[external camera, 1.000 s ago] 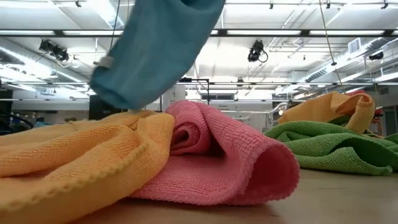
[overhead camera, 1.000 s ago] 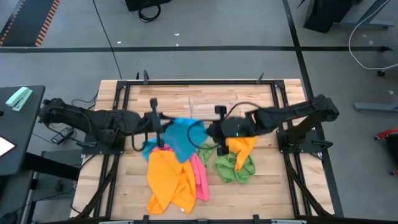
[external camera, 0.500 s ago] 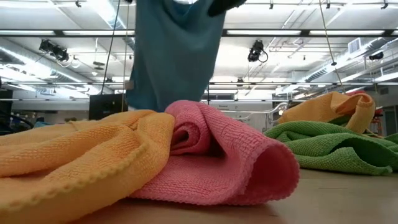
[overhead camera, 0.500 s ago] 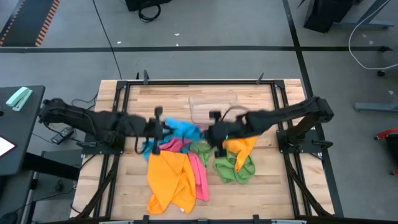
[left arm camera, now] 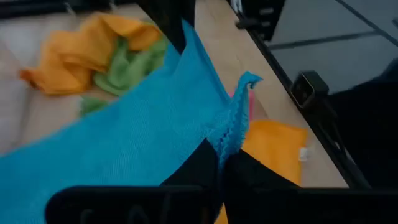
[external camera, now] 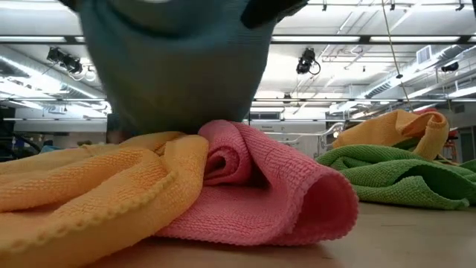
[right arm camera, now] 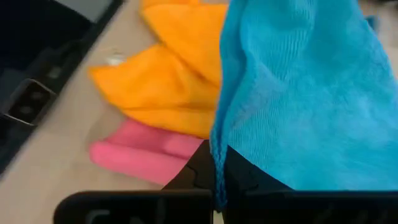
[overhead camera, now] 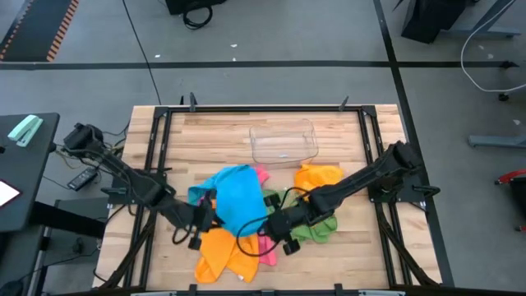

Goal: Fold microfiber towels
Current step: Fold the bottom blue microfiber cloth

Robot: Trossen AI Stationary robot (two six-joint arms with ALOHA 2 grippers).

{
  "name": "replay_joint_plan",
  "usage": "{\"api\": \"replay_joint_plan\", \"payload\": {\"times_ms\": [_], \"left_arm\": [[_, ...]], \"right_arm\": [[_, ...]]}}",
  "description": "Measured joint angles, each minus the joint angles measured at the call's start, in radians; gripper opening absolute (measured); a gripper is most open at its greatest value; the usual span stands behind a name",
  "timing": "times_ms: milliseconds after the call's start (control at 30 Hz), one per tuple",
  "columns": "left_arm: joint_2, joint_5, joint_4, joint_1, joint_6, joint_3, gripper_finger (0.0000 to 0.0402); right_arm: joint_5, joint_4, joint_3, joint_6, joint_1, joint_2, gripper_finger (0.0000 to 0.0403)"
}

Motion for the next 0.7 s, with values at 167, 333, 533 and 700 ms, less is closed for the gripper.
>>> {"api": "replay_joint_plan", "payload": {"times_ms": [167,333,533,700], "left_arm": [[0.131,0.004,0.062,-0.065,-0.027,0.0,0.0014],[0.223,0.001,0.136,-0.116,-0.092,0.0,0.0028],[0.274,-0.02,0.176,-0.15,-0.105,0.001,0.0017],[0.265,-0.134,0.1,-0.148,-0.112,0.0,0.0018]], "right_arm": [[-0.05,0.005,0.0,0.018,0.011,0.061,0.0008],[-0.192,0.027,0.0,0.081,0.036,0.066,0.0008],[-0.205,0.02,0.003,0.08,0.048,0.054,0.0008],[-0.14,-0.007,0.002,0.061,-0.019,0.047,0.0008]]}}
